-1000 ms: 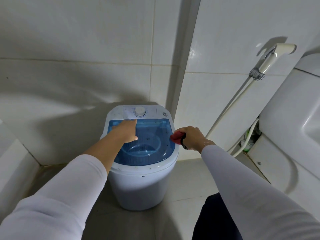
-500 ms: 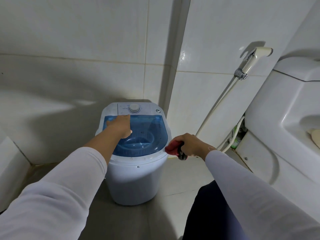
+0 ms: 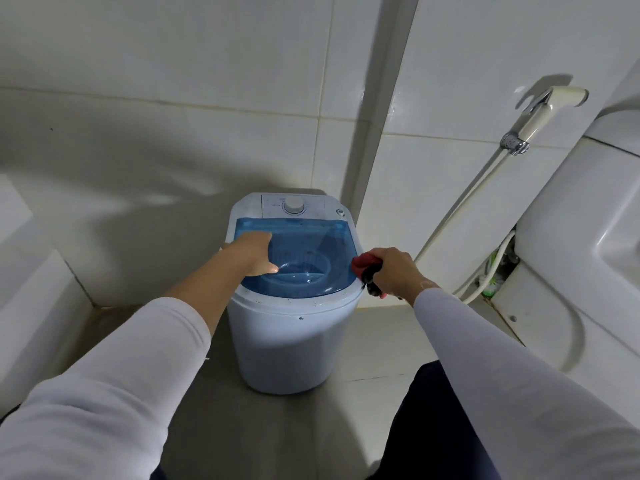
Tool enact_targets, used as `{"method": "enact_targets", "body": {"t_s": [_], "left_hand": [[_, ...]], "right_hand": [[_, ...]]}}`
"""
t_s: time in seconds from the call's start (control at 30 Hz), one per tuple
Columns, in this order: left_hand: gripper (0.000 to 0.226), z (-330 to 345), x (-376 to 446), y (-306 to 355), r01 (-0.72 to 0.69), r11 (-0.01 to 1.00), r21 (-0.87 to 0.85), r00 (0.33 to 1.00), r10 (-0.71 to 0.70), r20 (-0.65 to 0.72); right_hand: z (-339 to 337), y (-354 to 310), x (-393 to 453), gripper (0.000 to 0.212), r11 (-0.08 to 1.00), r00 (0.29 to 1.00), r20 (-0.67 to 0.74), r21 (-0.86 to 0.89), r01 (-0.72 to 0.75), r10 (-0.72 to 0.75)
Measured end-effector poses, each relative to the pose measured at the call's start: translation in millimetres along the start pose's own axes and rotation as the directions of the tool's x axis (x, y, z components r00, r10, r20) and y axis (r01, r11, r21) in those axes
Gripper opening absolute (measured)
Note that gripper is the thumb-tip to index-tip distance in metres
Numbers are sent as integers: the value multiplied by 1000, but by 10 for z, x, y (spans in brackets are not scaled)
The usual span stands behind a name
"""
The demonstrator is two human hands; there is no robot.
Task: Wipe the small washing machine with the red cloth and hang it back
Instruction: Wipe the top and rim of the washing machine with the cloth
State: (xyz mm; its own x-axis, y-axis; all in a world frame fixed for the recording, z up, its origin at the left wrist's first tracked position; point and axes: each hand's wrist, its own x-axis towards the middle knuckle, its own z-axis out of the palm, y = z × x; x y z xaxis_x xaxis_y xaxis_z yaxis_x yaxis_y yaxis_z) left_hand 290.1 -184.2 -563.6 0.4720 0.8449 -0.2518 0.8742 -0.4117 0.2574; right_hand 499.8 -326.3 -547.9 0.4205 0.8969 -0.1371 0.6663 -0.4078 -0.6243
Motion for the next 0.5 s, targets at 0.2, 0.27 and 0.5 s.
{"method": "enact_targets", "body": {"t_s": [0.2, 0.27, 0.5], "left_hand": [[59, 3, 16, -19, -8, 1000, 20, 1000, 8, -1], [60, 4, 21, -18, -2, 1000, 23, 1000, 2, 7], [58, 17, 36, -36, 4, 1000, 20, 1000, -4, 13]], "right_hand": [[44, -78, -189, 48, 999, 1000, 24, -49, -2, 4], [83, -105, -259, 47, 996, 1000, 30, -86, 6, -3], [244, -266, -460, 43, 975, 999, 51, -221, 21, -10]]}}
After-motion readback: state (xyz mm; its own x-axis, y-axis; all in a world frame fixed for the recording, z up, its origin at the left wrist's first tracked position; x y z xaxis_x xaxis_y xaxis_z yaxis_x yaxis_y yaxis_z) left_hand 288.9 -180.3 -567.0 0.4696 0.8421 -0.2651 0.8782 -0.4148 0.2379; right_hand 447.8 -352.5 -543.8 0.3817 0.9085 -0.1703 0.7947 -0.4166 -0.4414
